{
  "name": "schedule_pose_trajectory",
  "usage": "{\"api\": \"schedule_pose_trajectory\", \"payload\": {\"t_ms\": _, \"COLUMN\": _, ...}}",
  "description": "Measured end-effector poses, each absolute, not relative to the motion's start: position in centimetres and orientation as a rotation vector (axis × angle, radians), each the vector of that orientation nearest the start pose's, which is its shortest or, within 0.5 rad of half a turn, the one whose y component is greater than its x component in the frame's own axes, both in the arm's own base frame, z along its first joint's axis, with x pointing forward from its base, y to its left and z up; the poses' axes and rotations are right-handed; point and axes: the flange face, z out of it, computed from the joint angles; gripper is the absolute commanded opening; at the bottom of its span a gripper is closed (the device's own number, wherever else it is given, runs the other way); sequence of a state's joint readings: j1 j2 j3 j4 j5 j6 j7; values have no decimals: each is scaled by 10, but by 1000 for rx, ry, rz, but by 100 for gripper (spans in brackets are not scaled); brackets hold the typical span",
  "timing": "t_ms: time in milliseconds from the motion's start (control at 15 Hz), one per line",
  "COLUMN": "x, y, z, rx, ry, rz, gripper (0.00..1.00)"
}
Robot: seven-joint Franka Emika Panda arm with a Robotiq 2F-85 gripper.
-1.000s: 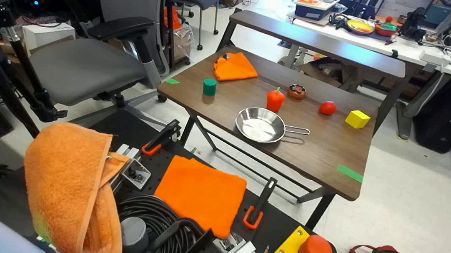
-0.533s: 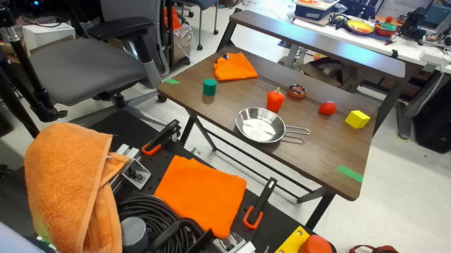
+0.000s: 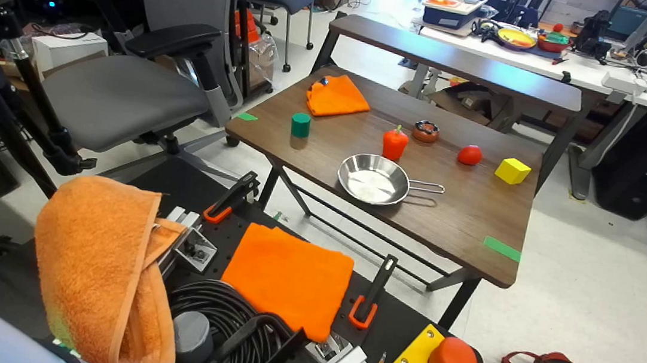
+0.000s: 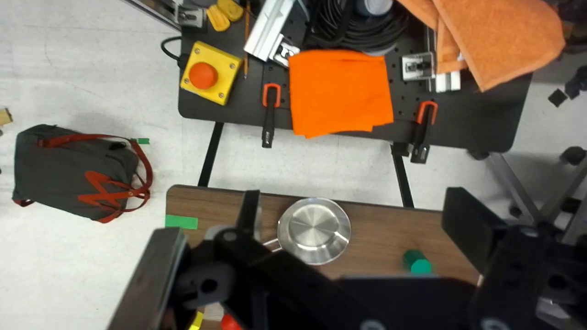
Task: Pick the pan and put it on the right of the table
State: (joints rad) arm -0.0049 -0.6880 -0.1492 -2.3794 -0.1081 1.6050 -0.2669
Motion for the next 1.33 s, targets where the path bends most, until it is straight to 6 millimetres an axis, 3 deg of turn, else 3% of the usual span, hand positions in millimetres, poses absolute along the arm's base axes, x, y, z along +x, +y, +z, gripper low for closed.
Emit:
{"api": "schedule_pose_trajectory", "payload": {"t_ms": 333, "x": 399, "y": -25, "z": 506, "rx": -3063, "ry": -119, "rz": 41, "gripper": 100}}
{"api": "schedule_pose_trajectory", "payload": {"t_ms": 667, "x": 460, "y": 9, "z": 435, "rx": -3082, "ry": -67, "rz": -40, "gripper": 100}}
{"api": "schedule_pose_trajectory", "payload": {"t_ms": 1333, "x": 516, "y": 23, "z": 276, "rx": -3106, "ry": 73, "rz": 142, "gripper": 100}}
